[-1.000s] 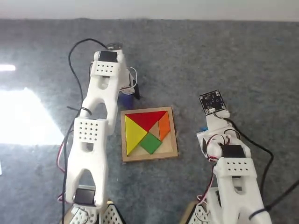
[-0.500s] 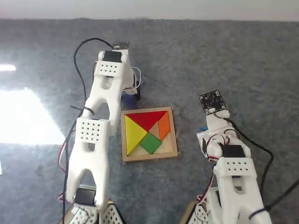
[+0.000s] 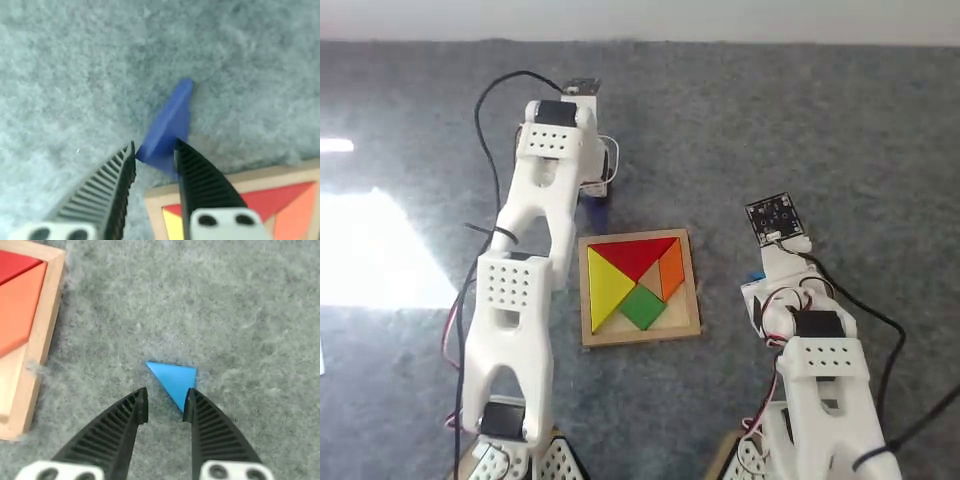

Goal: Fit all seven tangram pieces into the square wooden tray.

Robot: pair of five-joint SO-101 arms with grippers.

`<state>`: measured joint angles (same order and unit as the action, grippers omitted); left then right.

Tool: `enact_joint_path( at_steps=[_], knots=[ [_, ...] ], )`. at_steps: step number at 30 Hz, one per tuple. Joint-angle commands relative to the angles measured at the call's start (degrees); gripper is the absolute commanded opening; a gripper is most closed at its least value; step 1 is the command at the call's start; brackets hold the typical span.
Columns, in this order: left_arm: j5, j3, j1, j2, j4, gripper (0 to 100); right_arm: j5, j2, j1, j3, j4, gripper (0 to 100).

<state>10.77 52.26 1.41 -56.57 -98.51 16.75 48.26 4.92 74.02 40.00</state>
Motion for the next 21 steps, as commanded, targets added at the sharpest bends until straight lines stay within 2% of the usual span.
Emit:
enact_joint_path(
  at_steps=[1,10,16,21],
  knots=[
    [-1.76,-5.41,0.0,9.58,-2.2,11,0.7,2.07,0.22,-0.35,-1.19,13.6],
    [-5.63,-9.1,4.04,11.87,-1.85,12,0.53,1.98,0.22,-0.35,-1.19,13.6],
    [-6.15,-7.6,1.32,10.64,-0.97,32,0.53,1.98,0.22,-0.35,-1.01,13.6],
    [-6.86,0.4,-2.02,5.8,-1.05,30,0.53,2.07,0.22,-0.35,-0.75,13.6]
  ],
)
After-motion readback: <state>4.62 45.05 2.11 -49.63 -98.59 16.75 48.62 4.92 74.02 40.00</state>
